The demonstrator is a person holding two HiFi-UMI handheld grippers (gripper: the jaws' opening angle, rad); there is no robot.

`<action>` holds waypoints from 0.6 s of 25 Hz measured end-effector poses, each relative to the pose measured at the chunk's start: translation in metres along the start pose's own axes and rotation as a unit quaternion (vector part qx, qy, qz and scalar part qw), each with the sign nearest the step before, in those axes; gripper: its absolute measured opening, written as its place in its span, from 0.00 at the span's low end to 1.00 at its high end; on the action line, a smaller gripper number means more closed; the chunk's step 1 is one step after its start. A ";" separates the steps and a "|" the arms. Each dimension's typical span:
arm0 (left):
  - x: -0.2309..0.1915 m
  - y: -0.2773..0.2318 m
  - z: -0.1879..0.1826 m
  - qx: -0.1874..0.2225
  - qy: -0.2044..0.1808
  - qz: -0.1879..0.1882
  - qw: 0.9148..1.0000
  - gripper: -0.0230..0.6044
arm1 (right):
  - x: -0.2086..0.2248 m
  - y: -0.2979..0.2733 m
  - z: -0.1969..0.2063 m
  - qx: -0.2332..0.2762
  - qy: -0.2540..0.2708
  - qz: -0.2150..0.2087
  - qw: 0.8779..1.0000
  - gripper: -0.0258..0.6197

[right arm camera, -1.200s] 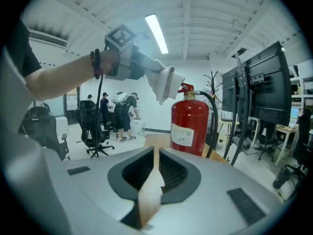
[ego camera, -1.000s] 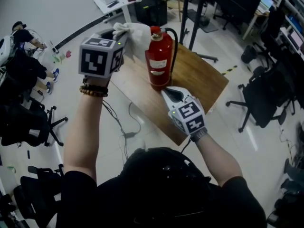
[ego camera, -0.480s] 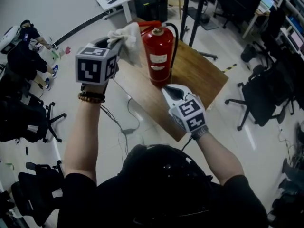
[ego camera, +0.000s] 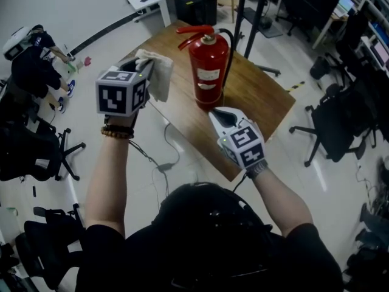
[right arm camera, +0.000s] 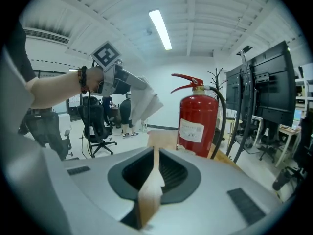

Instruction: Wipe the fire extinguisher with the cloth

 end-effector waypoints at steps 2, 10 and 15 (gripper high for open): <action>0.002 -0.010 0.005 -0.001 0.009 0.017 1.000 0.21 | -0.003 -0.006 -0.003 -0.003 0.003 -0.001 1.000 0.10; 0.021 -0.060 0.010 0.024 0.037 0.090 0.995 0.21 | 0.010 -0.016 -0.011 -0.014 0.002 0.028 0.999 0.10; 0.032 -0.085 0.026 0.036 0.042 0.116 0.992 0.21 | 0.021 -0.022 -0.012 -0.027 -0.005 0.047 0.999 0.10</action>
Point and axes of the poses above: the fingertips, and each gripper's own axes: y backward along the fingers, x to its right, z out of its underside, the point moved 8 cm from there along y, backward along the fingers, and after that the axes turned 6 degrees about y, right-handed, at the moved point
